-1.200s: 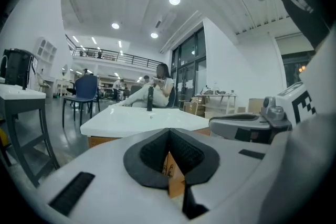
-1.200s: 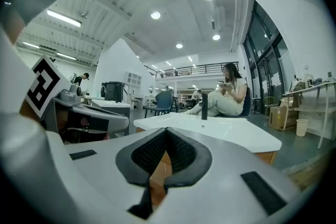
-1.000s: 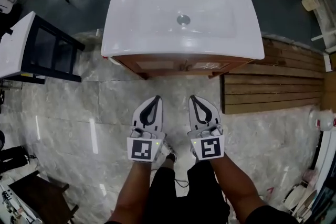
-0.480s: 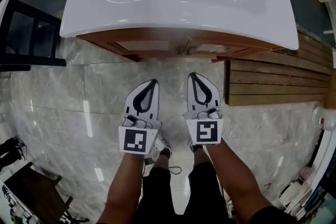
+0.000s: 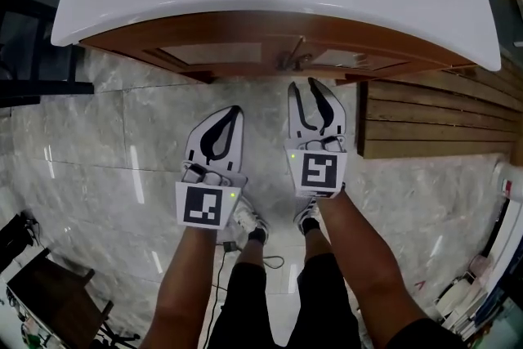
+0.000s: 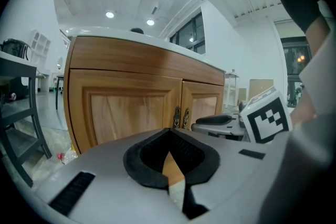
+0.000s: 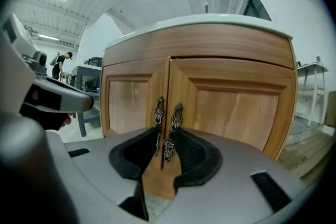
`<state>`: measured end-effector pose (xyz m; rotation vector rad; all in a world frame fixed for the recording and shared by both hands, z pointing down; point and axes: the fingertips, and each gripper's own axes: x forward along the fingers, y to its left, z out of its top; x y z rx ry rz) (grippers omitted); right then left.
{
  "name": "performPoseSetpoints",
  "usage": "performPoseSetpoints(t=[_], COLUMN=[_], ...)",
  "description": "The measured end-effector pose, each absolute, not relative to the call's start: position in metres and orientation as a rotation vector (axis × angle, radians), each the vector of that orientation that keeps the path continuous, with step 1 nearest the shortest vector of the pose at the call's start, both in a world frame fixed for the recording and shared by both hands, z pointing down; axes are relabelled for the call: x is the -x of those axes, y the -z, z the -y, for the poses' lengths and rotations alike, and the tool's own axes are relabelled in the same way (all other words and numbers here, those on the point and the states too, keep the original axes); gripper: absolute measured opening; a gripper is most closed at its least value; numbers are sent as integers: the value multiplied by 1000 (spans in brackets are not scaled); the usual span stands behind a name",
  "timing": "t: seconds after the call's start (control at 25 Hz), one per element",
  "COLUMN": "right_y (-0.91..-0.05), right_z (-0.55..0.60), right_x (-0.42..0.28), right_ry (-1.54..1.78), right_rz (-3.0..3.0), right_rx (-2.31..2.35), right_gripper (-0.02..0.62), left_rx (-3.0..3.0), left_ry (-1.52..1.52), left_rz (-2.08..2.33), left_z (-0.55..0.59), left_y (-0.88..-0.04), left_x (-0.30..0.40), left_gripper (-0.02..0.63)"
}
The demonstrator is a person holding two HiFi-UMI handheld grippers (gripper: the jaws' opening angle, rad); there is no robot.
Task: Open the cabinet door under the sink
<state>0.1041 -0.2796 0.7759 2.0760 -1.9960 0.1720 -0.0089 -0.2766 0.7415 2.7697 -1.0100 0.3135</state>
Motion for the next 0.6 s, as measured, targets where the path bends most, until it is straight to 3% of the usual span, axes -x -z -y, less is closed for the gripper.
performPoseSetpoints(t=[0.36, 0.6], right_y=[-812, -814], right_z=[307, 313], right_x=[-114, -116], right_ry=[-247, -242], right_rz=[1899, 1889], right_rx=[-2102, -2100], right_gripper=[133, 97], left_rx=[-2758, -2762], left_ry=[-322, -346], left_rz=[991, 985], left_z=[278, 281], left_y=[-754, -759], left_x=[8, 13], left_gripper=[21, 21])
